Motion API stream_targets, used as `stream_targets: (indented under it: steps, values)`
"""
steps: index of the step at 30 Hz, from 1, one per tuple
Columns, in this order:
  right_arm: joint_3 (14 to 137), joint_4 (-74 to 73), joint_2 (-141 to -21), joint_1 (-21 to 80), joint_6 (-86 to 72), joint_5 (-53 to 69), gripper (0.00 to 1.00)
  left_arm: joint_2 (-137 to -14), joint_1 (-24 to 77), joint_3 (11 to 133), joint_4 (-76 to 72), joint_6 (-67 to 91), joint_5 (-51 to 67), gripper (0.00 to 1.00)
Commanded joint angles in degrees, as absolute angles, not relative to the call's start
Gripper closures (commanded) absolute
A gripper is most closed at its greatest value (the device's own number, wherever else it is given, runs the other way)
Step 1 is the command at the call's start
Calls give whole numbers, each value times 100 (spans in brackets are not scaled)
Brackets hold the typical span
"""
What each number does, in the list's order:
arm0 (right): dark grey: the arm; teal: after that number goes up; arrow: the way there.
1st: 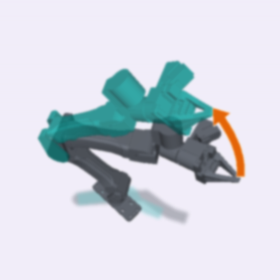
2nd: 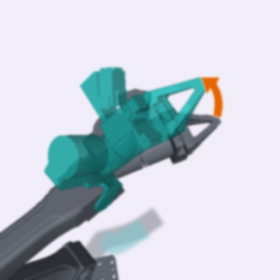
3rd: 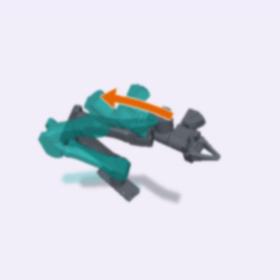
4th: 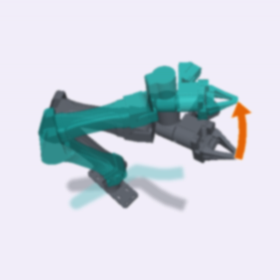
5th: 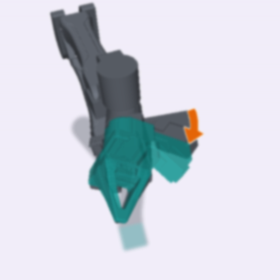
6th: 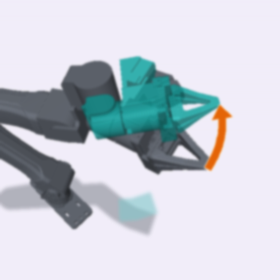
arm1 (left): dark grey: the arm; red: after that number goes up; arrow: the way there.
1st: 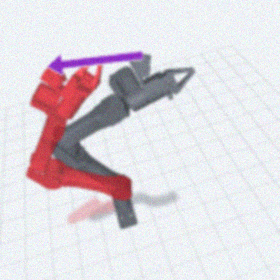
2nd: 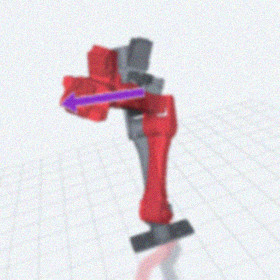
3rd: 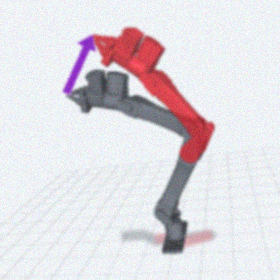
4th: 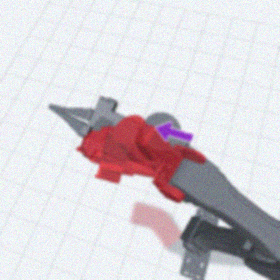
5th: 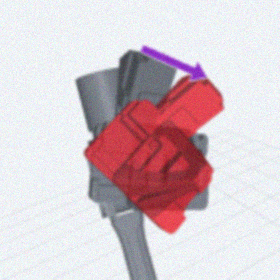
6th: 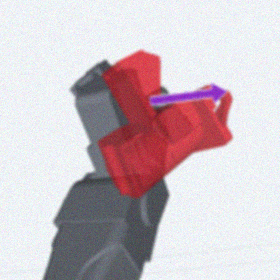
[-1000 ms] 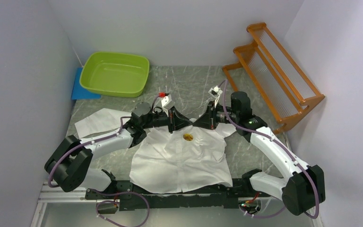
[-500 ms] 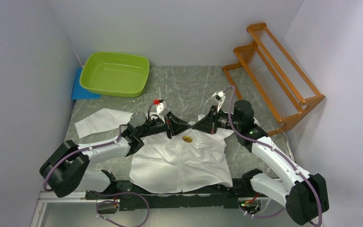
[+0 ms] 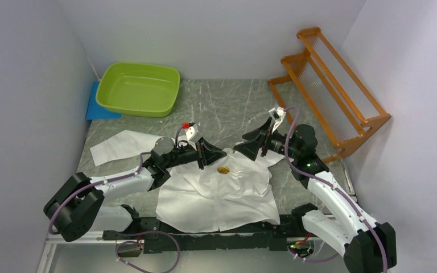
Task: Pin the brooch onto the clothing
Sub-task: Pin the brooch to the clothes, then flatten out the clothes at the center of the board.
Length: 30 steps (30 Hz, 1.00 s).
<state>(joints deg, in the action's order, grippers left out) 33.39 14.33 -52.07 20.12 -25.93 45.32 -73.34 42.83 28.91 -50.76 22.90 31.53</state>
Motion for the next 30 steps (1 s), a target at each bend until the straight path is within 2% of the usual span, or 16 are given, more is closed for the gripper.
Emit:
stream_targets:
  steps: [1,2,9,13,18,19,21,22,23,28,30]
  values:
    - [3327,1974,-4797,2004,-2482,4115,4,-7000,4271,3229,-3839,1200,3055,97]
    - [3322,1928,-4750,2005,-2477,4016,1,-6962,4270,3325,-3496,804,3019,97]
    - [3475,1255,-4932,2010,-2394,3607,0,-6841,4587,3810,-1401,-2971,2296,97]
    - [3516,883,-5105,2006,-2426,3283,0,-6920,4905,3932,-803,-4789,1643,97]
    - [3653,316,-5478,1996,-2360,3024,0,-6714,5468,3741,-790,-6110,885,96]
    - [3682,240,-5588,1995,-2321,3131,0,-6682,5581,3724,-773,-6256,774,84]
    - [3688,123,-5855,2004,-2268,3493,0,-6558,5787,3610,-833,-6472,513,53]
    - [3634,170,-5936,2004,-2345,3668,0,-6500,5891,3566,-941,-6533,348,25]
    - [3521,299,-5996,2004,-2449,3827,3,-6417,5965,3459,-1109,-6554,188,9]
    - [2673,971,-6113,2106,-3220,4200,9,-5818,6048,3271,-1456,-5916,9,6]
    - [2373,989,-6125,2183,-3365,4103,15,-5591,6054,3303,-1483,-5382,9,6]
